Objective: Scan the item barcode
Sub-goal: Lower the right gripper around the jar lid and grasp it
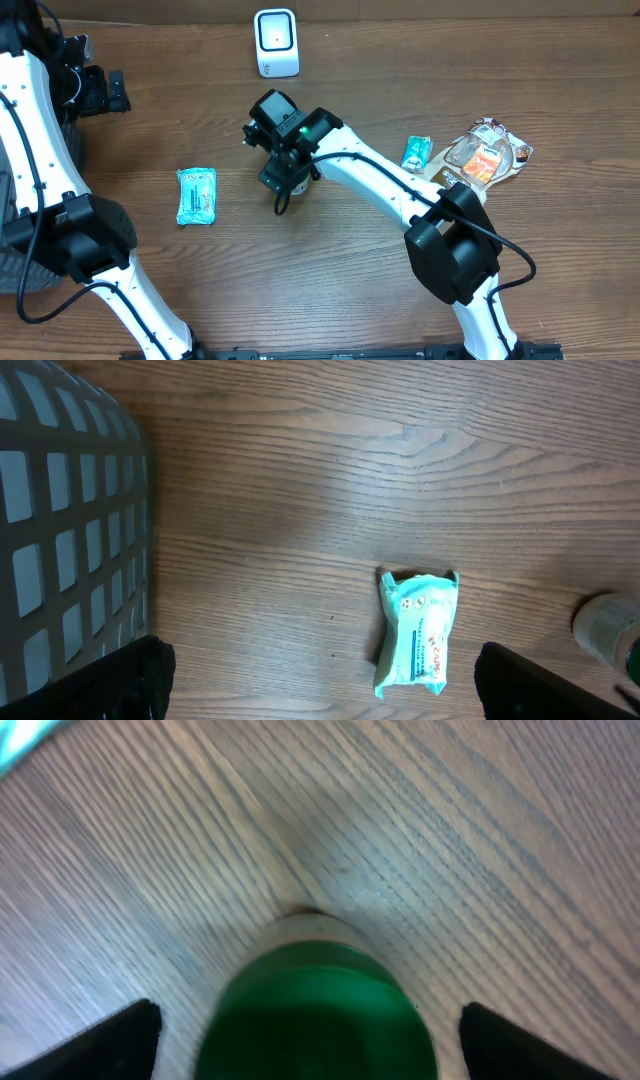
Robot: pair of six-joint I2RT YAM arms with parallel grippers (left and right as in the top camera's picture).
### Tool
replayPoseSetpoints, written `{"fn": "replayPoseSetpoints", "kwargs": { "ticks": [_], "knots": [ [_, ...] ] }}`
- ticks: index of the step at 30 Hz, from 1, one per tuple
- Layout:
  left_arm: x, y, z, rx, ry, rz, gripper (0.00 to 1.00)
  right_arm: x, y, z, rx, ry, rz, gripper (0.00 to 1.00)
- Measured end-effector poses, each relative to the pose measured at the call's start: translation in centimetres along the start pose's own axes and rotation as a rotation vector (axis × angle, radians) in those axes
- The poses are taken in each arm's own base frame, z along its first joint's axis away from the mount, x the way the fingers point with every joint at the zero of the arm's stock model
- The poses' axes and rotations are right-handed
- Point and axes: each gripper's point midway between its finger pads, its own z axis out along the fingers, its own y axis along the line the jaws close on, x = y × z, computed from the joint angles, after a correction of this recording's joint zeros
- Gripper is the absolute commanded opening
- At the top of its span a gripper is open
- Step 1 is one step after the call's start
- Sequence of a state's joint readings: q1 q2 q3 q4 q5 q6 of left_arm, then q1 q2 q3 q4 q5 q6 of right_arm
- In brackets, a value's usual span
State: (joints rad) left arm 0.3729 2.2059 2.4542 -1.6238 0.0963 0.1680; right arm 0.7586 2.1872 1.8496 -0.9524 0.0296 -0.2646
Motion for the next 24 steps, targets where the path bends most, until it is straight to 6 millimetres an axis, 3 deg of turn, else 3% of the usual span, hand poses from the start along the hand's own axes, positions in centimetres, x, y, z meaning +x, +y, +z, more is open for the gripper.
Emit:
{"fn": "replayPoseSetpoints", "kwargs": {
  "ticks": [13,20,24],
  "knots": [
    [0.0,0.0,0.0,0.000,0.000,0.000,1.00,0.4,-0.6,0.6,0.006,0.013,0.064,0.52],
    [0.0,0.0,0.0,0.000,0.000,0.000,1.00,1.1,-1.2,0.3,0.044,0.046,0.262,0.52],
    [0.0,0.0,0.0,0.000,0.000,0.000,0.99,1.6,-1.2,0.1,0.055,0.066,0.470,0.52]
  ]
}}
